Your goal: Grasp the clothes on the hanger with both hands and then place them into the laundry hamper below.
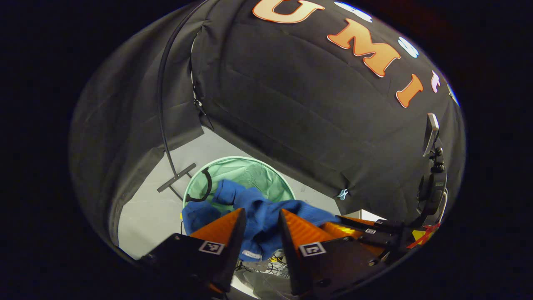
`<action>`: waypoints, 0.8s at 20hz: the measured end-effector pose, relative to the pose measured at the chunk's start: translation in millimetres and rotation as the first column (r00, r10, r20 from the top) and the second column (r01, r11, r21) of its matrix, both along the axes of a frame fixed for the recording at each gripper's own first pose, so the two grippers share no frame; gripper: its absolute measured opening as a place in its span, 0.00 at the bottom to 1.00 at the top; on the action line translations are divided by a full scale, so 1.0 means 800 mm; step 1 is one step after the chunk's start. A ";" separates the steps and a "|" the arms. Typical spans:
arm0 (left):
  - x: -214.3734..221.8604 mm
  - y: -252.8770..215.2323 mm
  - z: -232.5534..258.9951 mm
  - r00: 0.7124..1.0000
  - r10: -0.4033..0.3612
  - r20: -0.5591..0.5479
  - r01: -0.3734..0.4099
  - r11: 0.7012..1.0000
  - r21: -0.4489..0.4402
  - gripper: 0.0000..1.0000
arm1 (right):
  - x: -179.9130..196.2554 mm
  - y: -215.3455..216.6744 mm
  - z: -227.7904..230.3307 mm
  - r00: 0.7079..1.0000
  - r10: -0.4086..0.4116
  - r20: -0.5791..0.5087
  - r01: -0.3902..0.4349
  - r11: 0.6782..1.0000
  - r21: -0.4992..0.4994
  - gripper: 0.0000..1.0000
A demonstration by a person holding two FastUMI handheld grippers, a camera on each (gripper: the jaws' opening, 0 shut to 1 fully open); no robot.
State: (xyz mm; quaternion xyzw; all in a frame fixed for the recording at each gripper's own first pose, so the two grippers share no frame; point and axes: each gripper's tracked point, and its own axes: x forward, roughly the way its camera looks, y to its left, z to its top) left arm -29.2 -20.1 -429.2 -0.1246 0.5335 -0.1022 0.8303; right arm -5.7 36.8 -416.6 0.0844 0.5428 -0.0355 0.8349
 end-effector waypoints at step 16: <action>0.056 0.013 0.128 0.966 0.045 0.254 -0.056 0.998 0.037 0.90 | 0.032 -0.010 0.137 0.963 0.027 0.269 -0.016 0.999 -0.045 0.98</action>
